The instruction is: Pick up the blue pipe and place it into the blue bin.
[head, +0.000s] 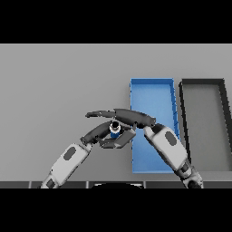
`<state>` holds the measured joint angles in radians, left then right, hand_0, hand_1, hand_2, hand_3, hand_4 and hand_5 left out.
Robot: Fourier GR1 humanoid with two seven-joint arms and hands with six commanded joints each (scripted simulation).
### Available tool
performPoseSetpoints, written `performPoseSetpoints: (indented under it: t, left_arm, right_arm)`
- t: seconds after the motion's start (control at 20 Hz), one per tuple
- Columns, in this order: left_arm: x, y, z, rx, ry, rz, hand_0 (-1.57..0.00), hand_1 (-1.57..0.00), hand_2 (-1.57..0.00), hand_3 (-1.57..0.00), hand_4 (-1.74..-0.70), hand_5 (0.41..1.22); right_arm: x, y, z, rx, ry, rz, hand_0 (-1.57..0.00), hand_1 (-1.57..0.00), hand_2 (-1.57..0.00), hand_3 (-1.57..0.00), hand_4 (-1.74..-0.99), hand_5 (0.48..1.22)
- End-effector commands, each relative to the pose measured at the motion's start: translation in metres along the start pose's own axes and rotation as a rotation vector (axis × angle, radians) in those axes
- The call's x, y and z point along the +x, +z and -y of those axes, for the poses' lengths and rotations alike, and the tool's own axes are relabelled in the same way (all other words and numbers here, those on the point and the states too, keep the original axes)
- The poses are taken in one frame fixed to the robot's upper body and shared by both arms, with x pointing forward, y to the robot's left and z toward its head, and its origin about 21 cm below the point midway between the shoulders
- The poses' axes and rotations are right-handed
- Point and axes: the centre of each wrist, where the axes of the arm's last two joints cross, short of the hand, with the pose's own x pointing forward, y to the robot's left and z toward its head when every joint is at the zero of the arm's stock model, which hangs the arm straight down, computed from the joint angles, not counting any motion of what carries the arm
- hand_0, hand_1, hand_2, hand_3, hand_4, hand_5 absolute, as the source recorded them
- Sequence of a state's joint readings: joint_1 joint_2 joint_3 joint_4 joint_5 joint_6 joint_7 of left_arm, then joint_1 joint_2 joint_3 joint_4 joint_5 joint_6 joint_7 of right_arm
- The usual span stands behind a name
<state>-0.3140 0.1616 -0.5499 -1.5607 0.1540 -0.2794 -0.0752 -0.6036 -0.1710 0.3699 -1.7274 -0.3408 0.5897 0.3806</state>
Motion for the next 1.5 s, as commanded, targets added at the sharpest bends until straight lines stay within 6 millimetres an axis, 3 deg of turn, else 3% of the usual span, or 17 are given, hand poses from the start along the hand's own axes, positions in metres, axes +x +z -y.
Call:
performPoseSetpoints:
  t: [0.0,0.05,0.1,0.15,0.2,0.3,0.4,0.5,0.65,0.75,0.8,0.85,0.95,1.1,1.25,1.45]
  left_arm:
    - [-0.001,-0.001,-0.004,0.005,-0.066,-0.081,-1.24,-1.12,-1.09,-0.92,-1.61,1.221]
    - [0.000,0.001,0.000,-0.002,-0.119,-0.111,-0.99,-0.90,-0.87,-0.74,-1.59,1.221]
    - [0.001,0.002,0.001,0.011,-0.130,-0.101,-0.88,-0.83,-0.80,-0.67,-1.61,1.221]
    - [0.002,0.003,0.000,0.013,-0.127,-0.103,-0.89,-0.87,-0.85,-0.66,-1.64,1.221]
    - [0.003,0.003,0.000,0.030,-0.099,-0.076,-1.03,-1.01,-0.99,-0.62,-1.66,1.192]
    - [0.000,0.001,0.004,0.040,-0.016,-0.013,-1.22,-1.21,-1.20,-0.52,-1.69,1.203]
    - [-0.002,0.000,0.004,0.040,0.021,0.013,-1.35,-1.34,-1.33,-0.53,-1.71,1.209]
    - [0.000,-0.001,0.003,0.033,0.007,0.015,-1.43,-1.42,-1.42,-0.59,-1.72,1.214]
    - [0.000,0.002,-0.002,0.027,-0.045,-0.001,-1.50,-1.45,-1.49,-0.53,-1.73,1.217]
    - [-0.001,0.000,0.000,0.022,-0.050,-0.001,-1.50,-1.36,-1.52,-0.51,-1.73,1.219]
    - [-0.001,-0.002,0.002,0.009,-0.053,-0.004,-1.43,-1.22,-1.35,-0.53,-1.64,1.219]
    - [0.001,0.001,0.001,-0.009,-0.069,-0.010,-1.41,-1.19,-1.24,-0.52,-1.54,1.219]
    - [0.001,0.001,-0.003,-0.036,-0.084,-0.041,-0.98,-0.80,-0.82,-0.33,-1.34,1.220]
    - [-0.001,0.005,-0.010,-0.092,-0.110,-0.070,-0.50,-0.41,-0.42,-0.17,-1.11,1.184]
    - [-0.002,0.007,-0.012,-0.077,-0.145,-0.041,-0.26,-0.21,-0.21,-0.09,-0.95,0.964]
    - [-0.002,0.006,-0.013,-0.037,-0.172,-0.100,-0.10,-0.09,-0.09,-0.03,-0.84,0.754]
  right_arm:
    - [-0.001,-0.002,0.000,0.015,0.005,-0.018,-0.28,-0.31,-0.33,-0.23,-1.352,0.528]
    - [0.002,-0.006,0.000,0.025,0.005,-0.014,-0.48,-0.50,-0.50,-0.37,-1.390,0.538]
    - [0.002,-0.004,0.000,0.046,0.006,0.005,-0.70,-0.71,-0.71,-0.56,-1.453,0.551]
    - [0.003,-0.009,-0.002,0.061,-0.012,0.025,-0.87,-0.89,-0.89,-0.70,-1.503,0.573]
    - [0.000,-0.013,-0.003,0.067,-0.039,0.022,-1.01,-1.02,-1.02,-0.83,-1.541,0.604]
    - [-0.003,-0.015,-0.007,0.056,-0.076,0.006,-1.21,-1.22,-1.22,-1.10,-1.492,0.706]
    - [-0.003,-0.011,-0.008,0.029,-0.074,0.035,-1.34,-1.35,-1.35,-1.27,-1.464,0.891]
    - [-0.001,-0.012,-0.011,0.017,-0.032,0.052,-1.42,-1.43,-1.43,-1.38,-1.456,1.010]
    - [-0.003,-0.012,-0.016,0.023,0.006,0.077,-1.50,-1.50,-1.50,-1.47,-1.469,1.113]
    - [-0.005,-0.010,-0.017,0.031,-0.022,0.084,-1.52,-1.52,-1.52,-1.51,-1.473,1.152]
    - [-0.005,-0.011,-0.015,0.037,-0.038,0.085,-1.53,-1.53,-1.53,-1.52,-1.474,1.166]
    - [-0.004,-0.010,-0.015,0.041,-0.043,0.085,-1.54,-1.54,-1.54,-1.53,-1.477,1.177]
    - [-0.005,-0.012,-0.018,0.040,-0.027,0.089,-1.55,-1.55,-1.55,-1.54,-1.480,1.193]
    - [-0.004,-0.010,-0.018,0.026,-0.030,0.080,-1.56,-1.56,-1.56,-1.56,-1.482,1.206]
    - [0.000,-0.009,-0.018,0.026,-0.044,0.094,-1.57,-1.57,-1.57,-1.56,-1.484,1.214]
    - [0.000,-0.010,-0.021,0.014,-0.049,0.118,-1.57,-1.57,-1.57,-1.57,-1.485,1.218]
